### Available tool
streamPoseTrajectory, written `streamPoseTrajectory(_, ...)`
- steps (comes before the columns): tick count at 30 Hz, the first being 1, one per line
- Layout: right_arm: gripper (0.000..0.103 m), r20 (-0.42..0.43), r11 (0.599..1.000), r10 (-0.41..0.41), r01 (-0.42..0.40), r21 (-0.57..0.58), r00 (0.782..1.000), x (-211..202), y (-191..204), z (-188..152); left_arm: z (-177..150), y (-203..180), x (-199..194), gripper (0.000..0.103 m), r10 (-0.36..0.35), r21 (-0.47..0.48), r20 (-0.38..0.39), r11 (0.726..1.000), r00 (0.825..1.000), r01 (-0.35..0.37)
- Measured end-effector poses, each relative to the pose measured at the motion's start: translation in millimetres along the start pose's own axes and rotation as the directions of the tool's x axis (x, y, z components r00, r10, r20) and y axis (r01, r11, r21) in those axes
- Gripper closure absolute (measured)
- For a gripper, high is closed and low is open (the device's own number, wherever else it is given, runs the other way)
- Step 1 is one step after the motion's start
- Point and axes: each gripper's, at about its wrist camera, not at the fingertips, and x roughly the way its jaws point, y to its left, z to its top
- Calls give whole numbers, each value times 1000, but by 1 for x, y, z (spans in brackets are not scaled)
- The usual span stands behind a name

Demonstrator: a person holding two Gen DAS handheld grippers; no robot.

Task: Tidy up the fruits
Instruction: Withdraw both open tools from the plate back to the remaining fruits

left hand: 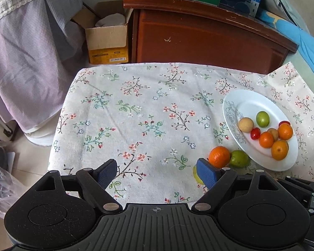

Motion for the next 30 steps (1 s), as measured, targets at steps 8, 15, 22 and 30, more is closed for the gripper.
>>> streamPoseTrajectory(8,74,17,998,-36,36,-52,999,9,6,0,0,2,1,21,-12,-10,-2,1000,1000,12)
streamPoseTrajectory(15,72,11,998,-34,34,-58,999,9,6,1,-3,-3,2,21,-19,15,-1,1000,1000,19)
streamPoseTrajectory(22,73,3,997,-35,35,-63,999,16,8,-1,-4,-3,3,21,-29,16,-3,999,1000,29)
streamPoseTrajectory(30,73,-38,996,-91,91,-5,995,4,-2,0,-12,-14,10,28,-67,53,-27,996,997,69)
